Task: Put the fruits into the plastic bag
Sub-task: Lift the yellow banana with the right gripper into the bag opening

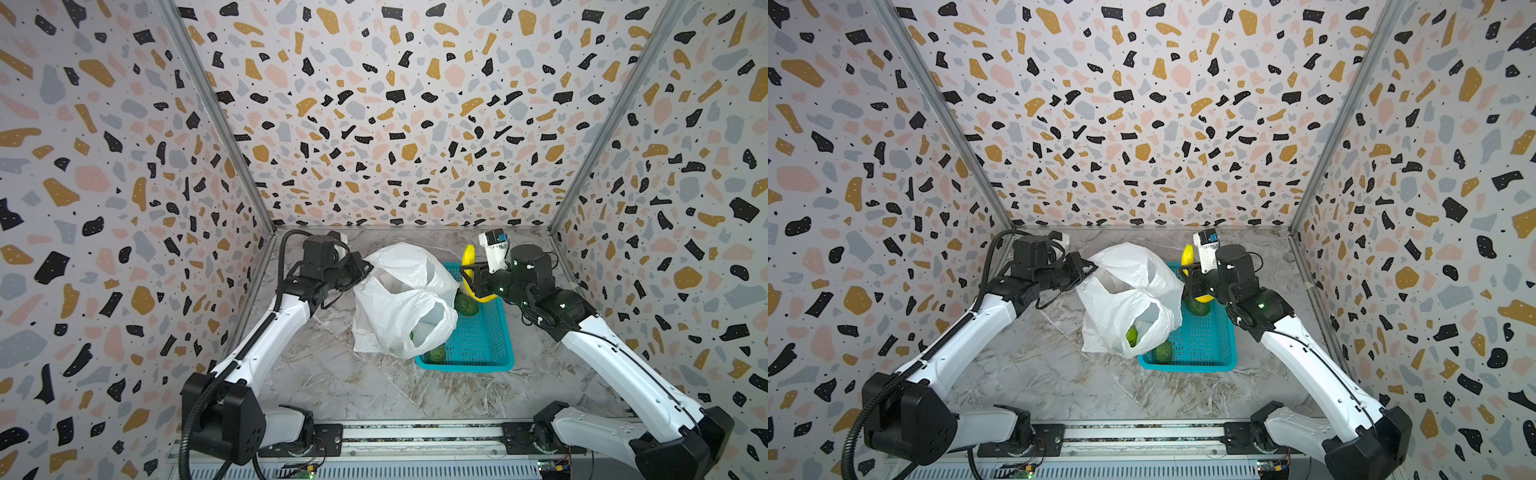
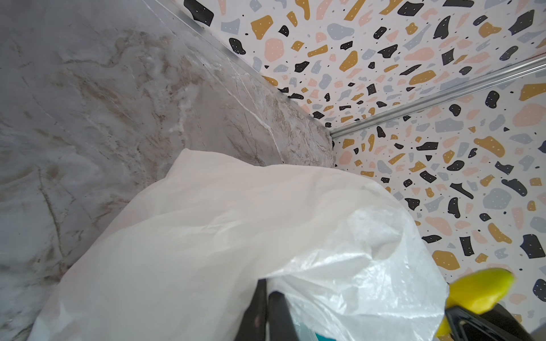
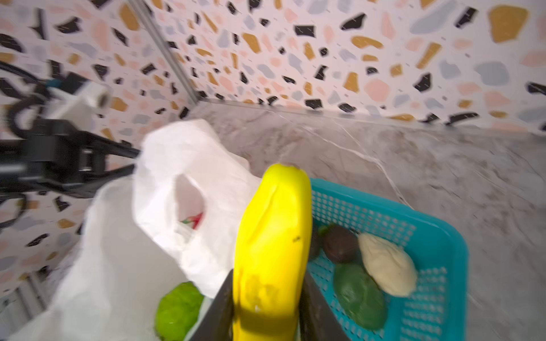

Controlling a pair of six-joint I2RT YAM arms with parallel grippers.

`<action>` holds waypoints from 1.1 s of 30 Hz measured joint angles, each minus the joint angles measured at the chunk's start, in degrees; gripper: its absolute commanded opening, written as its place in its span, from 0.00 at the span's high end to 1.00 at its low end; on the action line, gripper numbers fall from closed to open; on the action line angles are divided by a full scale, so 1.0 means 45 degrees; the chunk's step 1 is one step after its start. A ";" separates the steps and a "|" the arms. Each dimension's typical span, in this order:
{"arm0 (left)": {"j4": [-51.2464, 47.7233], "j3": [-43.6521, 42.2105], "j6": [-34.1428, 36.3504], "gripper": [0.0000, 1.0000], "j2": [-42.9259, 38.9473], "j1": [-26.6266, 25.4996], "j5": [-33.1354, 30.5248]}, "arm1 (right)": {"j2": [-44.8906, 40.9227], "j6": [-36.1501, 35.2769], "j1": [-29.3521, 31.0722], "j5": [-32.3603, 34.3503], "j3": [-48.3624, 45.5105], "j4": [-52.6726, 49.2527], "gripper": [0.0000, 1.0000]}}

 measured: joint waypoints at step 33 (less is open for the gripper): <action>-0.0709 0.0000 0.0869 1.00 -0.1496 0.0000 -0.1880 | 0.6975 -0.1365 0.1525 -0.2050 0.3628 0.0019 0.32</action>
